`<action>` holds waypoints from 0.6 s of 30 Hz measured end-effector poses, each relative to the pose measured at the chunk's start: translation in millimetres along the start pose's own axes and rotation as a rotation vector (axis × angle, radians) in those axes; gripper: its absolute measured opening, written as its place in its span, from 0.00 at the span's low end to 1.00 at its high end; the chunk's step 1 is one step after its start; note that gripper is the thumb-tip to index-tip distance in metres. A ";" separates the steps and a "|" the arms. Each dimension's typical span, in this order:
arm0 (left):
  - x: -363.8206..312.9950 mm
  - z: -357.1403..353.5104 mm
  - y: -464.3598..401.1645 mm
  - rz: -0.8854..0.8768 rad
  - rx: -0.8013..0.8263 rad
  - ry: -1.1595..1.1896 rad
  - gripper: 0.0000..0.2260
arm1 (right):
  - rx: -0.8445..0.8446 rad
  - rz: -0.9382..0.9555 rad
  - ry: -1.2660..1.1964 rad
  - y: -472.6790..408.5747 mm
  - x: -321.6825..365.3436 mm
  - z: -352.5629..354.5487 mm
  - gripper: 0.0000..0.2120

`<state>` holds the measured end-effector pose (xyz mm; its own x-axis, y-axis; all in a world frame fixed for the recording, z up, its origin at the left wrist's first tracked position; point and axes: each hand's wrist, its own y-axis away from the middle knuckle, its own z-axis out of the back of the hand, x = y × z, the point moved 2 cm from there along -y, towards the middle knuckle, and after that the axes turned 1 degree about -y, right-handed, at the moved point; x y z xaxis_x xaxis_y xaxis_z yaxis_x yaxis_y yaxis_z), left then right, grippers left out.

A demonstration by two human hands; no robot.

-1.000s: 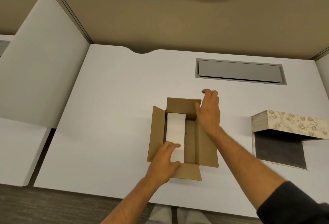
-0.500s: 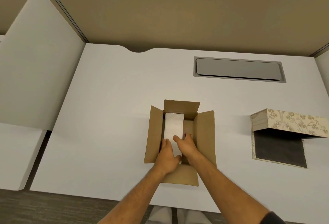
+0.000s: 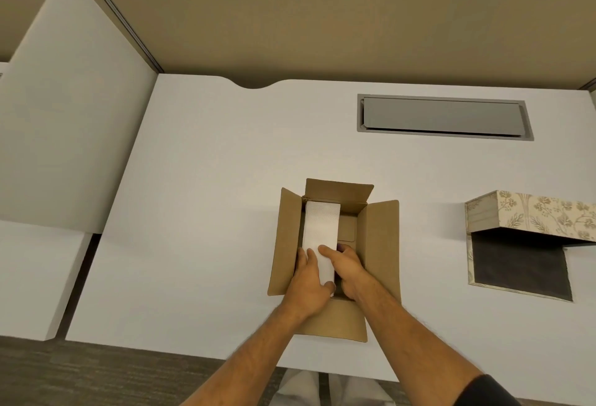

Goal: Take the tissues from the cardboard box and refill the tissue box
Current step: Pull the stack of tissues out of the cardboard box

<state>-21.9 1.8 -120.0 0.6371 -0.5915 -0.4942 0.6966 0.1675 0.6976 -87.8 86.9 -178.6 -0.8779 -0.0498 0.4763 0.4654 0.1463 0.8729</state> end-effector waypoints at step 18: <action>-4.7 61.5 52.0 -0.157 -0.119 0.220 0.34 | 0.012 0.235 -0.096 90.2 37.5 0.2 0.23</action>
<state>-9.0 -35.2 -49.5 0.5653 -0.4342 -0.7013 0.8180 0.1861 0.5442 -78.8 98.5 -82.1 -0.7525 0.0813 0.6536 0.6573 0.1547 0.7376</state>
